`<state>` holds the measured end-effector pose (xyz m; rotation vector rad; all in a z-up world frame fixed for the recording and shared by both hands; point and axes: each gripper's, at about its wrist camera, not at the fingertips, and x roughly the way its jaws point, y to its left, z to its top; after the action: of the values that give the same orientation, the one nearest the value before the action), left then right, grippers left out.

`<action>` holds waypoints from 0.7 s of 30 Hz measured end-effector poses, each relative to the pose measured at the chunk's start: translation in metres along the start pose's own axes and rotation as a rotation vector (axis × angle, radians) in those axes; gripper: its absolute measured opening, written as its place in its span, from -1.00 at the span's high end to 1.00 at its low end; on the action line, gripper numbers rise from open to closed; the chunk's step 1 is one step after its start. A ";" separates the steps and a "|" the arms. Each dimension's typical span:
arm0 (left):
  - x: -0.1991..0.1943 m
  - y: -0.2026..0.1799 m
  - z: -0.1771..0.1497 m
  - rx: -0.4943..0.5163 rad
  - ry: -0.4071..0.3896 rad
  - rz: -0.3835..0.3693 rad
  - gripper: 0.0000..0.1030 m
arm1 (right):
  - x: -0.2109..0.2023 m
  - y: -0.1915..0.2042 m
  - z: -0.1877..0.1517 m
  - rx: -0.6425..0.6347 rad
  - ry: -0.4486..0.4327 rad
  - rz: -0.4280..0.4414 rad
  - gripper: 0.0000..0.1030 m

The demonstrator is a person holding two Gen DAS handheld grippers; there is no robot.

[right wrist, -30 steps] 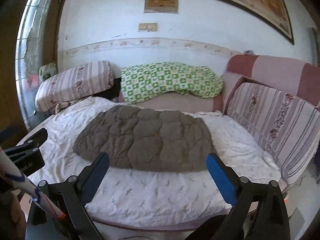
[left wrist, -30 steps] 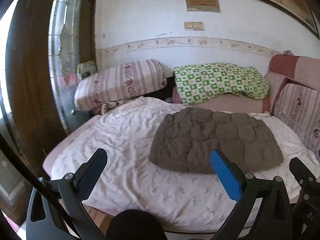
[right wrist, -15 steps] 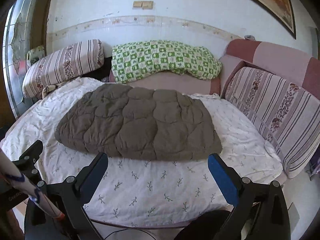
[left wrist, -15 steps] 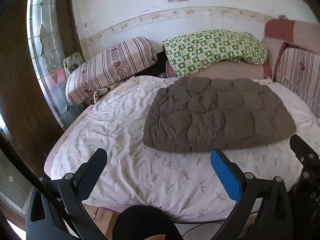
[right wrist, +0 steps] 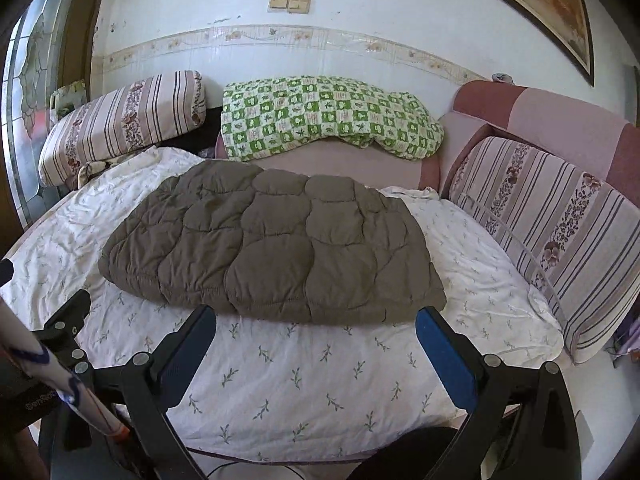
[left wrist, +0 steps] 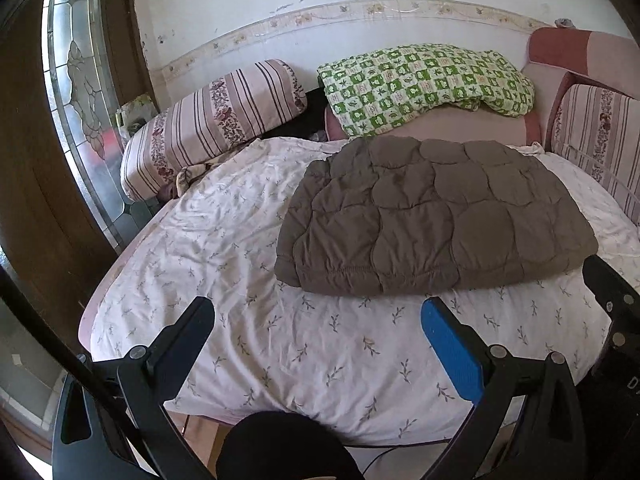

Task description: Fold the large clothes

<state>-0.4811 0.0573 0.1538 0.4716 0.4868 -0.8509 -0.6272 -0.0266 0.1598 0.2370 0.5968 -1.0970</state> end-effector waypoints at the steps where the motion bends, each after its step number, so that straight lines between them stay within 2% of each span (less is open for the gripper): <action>1: 0.000 0.000 0.000 0.000 0.001 0.000 -0.99 | 0.001 0.000 0.000 0.001 0.004 0.000 -0.98; 21: 0.004 -0.001 -0.009 0.018 0.032 -0.006 -0.99 | 0.004 -0.002 -0.006 -0.001 0.021 0.004 -0.98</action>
<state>-0.4818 0.0594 0.1441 0.5008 0.5103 -0.8550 -0.6296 -0.0271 0.1527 0.2493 0.6149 -1.0914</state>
